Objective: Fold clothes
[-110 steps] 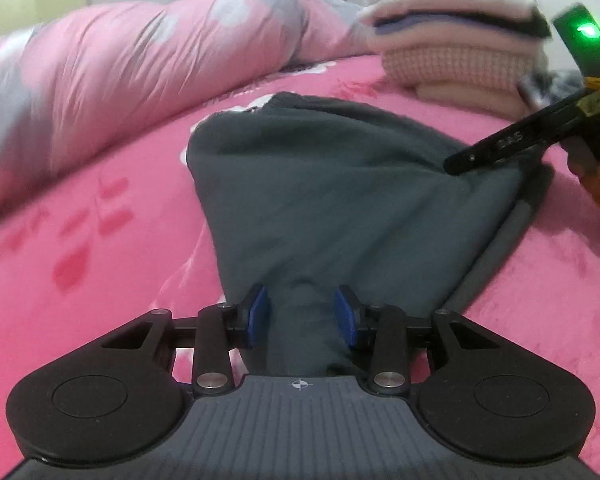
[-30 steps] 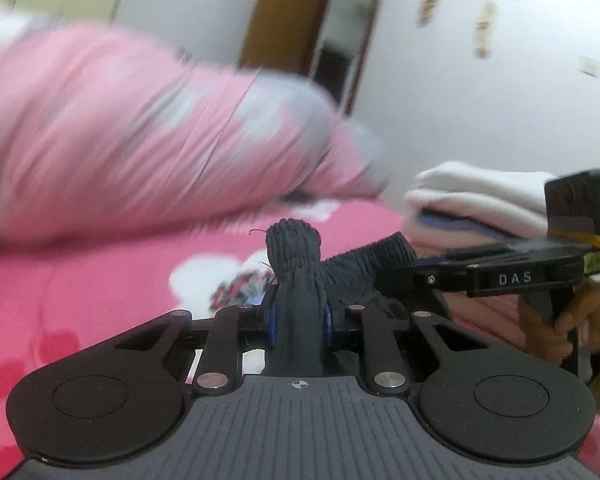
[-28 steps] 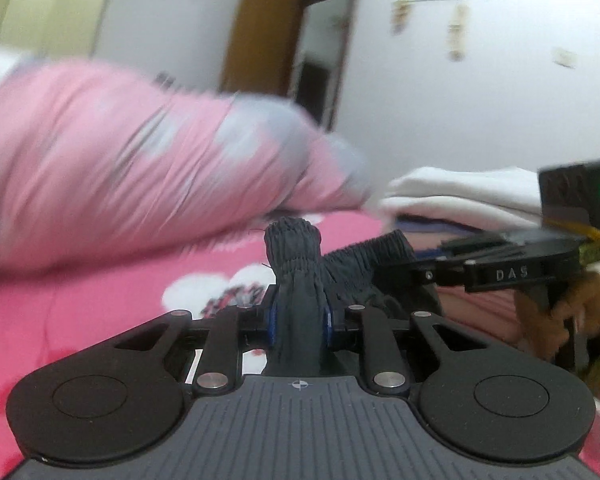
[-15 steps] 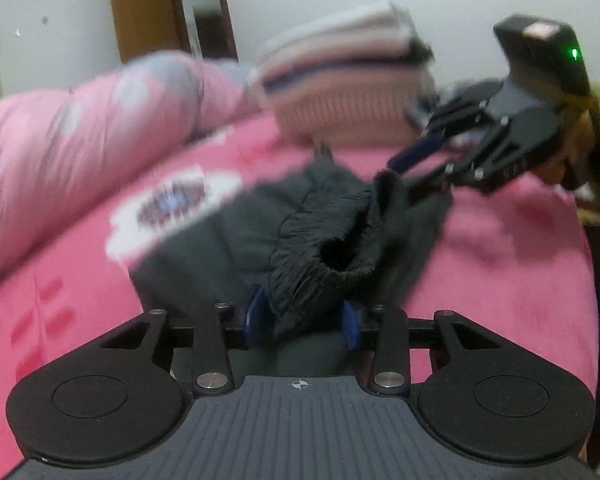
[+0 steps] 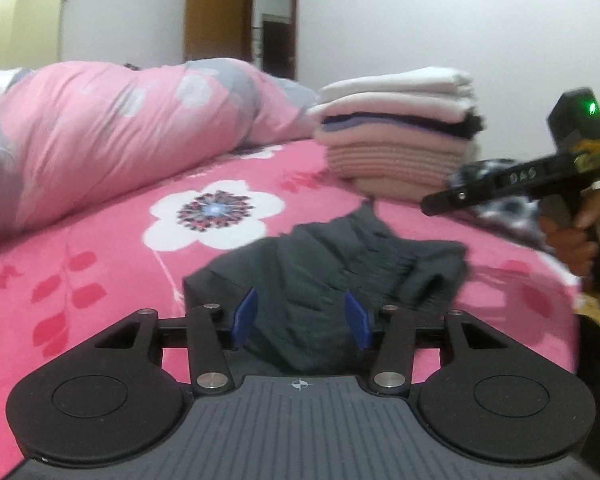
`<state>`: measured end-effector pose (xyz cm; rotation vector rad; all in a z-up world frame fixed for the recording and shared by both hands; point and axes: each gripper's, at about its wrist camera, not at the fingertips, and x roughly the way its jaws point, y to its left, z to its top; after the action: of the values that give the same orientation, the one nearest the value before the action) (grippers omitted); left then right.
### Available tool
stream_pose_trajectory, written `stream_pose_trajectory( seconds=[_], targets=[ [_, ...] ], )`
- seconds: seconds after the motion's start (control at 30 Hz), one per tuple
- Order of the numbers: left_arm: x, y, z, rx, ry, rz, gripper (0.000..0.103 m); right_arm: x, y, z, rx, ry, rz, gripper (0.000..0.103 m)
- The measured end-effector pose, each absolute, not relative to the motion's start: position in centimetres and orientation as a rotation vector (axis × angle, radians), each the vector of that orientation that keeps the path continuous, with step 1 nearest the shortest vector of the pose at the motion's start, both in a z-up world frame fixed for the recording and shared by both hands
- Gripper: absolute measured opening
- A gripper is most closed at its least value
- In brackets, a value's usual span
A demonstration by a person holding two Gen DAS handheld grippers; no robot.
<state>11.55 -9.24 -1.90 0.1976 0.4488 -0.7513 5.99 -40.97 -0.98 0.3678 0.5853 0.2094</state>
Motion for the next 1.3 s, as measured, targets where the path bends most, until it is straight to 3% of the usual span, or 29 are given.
stream_pose_trajectory(
  seconds=[0.17, 0.33, 0.4, 0.47, 0.97, 1.1, 1.2, 1.23, 1.3],
  targets=[
    [16.0, -9.0, -3.0, 0.084, 0.538, -0.553, 0.048, 9.8, -43.7, -3.8, 0.622, 0.741, 0.110, 0.053],
    [19.7, -8.2, -4.1, -0.029, 0.628, -0.534, 0.048, 12.3, -44.1, -6.3, 0.703, 0.846, 0.152, 0.051],
    [20.5, -8.2, -4.5, -0.041, 0.642, -0.549, 0.048, 12.5, -43.7, -6.5, 0.703, 0.843, 0.191, 0.040],
    [21.0, -8.0, -4.7, -0.072, 0.657, -0.558, 0.048, 12.1, -43.5, -6.3, 0.703, 0.818, 0.214, 0.009],
    [21.9, -6.6, -6.4, -0.132, 0.704, -0.577, 0.049, 8.7, -44.4, -5.0, 0.649, 0.617, 0.157, 0.006],
    [22.0, -6.7, -6.6, -0.130, 0.712, -0.572, 0.054, 10.0, -44.1, -7.8, 0.586, 0.745, 0.090, 0.007],
    [21.0, -6.4, -5.4, -0.097, 0.668, -0.558, 0.054, 9.3, -44.1, -6.9, 0.621, 0.719, 0.071, 0.015],
    [20.4, -6.3, -4.8, -0.076, 0.637, -0.551, 0.054, 8.9, -44.0, -6.2, 0.617, 0.701, 0.064, 0.022],
    [19.2, -6.2, -3.4, -0.034, 0.571, -0.547, 0.054, 7.8, -43.3, -4.6, 0.552, 0.649, 0.047, 0.025]
  ],
)
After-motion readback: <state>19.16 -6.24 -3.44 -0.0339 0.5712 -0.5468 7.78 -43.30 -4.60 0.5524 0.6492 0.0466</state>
